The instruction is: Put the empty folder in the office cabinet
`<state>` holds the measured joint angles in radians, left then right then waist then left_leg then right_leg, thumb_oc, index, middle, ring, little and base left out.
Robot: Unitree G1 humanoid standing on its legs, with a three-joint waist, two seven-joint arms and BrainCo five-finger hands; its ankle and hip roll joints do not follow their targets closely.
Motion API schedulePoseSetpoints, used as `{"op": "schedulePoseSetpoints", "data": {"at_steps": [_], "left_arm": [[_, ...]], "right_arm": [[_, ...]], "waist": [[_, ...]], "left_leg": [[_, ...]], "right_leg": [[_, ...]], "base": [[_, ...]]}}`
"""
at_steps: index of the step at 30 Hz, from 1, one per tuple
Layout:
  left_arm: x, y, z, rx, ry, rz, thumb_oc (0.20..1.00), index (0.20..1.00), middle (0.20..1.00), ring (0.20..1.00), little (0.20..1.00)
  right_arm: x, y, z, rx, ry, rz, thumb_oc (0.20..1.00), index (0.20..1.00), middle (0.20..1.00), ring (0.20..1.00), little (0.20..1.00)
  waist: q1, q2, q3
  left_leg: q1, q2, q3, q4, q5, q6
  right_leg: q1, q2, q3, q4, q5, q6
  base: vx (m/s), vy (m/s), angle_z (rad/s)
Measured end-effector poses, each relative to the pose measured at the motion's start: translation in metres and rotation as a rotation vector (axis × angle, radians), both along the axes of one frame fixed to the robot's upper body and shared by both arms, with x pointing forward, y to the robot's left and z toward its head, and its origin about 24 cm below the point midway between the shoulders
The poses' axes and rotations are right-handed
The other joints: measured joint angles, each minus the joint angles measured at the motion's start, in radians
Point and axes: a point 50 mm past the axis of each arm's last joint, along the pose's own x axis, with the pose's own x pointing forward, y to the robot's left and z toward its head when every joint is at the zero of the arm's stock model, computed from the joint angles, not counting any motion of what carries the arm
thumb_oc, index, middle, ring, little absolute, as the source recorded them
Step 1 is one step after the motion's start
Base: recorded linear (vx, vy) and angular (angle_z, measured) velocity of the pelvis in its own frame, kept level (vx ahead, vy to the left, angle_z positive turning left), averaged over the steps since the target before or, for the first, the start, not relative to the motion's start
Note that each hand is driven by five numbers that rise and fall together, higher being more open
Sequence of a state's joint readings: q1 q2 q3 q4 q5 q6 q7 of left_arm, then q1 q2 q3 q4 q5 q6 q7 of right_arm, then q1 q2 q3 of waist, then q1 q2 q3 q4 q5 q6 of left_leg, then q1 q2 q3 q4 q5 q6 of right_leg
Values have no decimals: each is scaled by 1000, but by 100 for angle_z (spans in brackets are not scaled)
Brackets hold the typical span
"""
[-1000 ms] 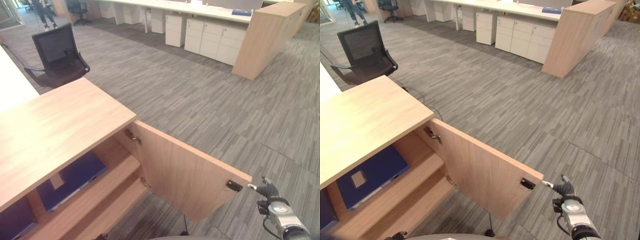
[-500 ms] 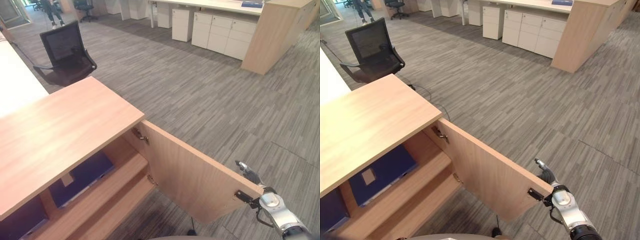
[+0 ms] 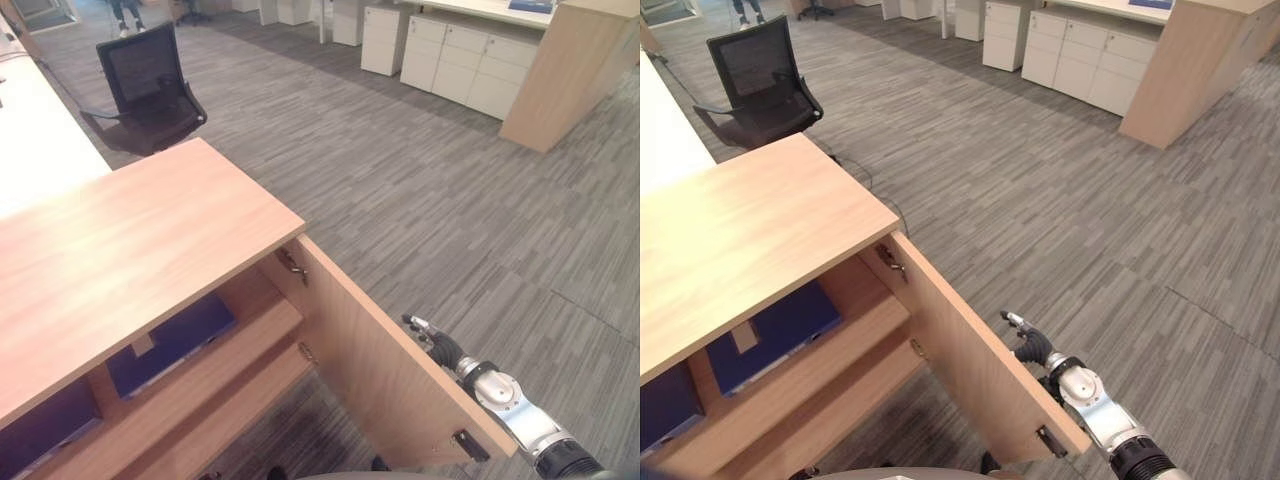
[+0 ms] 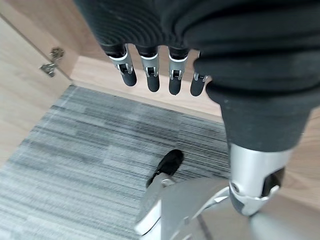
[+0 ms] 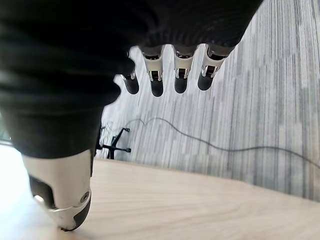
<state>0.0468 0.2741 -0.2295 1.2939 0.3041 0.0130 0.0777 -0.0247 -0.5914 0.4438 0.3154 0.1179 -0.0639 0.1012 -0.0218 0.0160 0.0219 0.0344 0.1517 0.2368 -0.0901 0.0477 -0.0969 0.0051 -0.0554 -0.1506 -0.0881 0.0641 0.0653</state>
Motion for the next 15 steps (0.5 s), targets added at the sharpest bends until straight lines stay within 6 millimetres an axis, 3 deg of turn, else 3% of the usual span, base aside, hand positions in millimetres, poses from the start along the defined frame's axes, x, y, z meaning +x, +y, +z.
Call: {"op": "schedulePoseSetpoints", "data": {"at_steps": [15], "left_arm": [[-15,8,0,22,24,34,1000,1000,1000,1000,1000]], "right_arm": [[7,-3,1,-12,-4,-11,1000,1000,1000,1000,1000]], "waist": [[31,-25,37]], "left_leg": [[-29,-30,-58,0,7,10]], "right_leg": [[4,-30,-56,-2,-7,19]], "base": [[-22,23,12]]}}
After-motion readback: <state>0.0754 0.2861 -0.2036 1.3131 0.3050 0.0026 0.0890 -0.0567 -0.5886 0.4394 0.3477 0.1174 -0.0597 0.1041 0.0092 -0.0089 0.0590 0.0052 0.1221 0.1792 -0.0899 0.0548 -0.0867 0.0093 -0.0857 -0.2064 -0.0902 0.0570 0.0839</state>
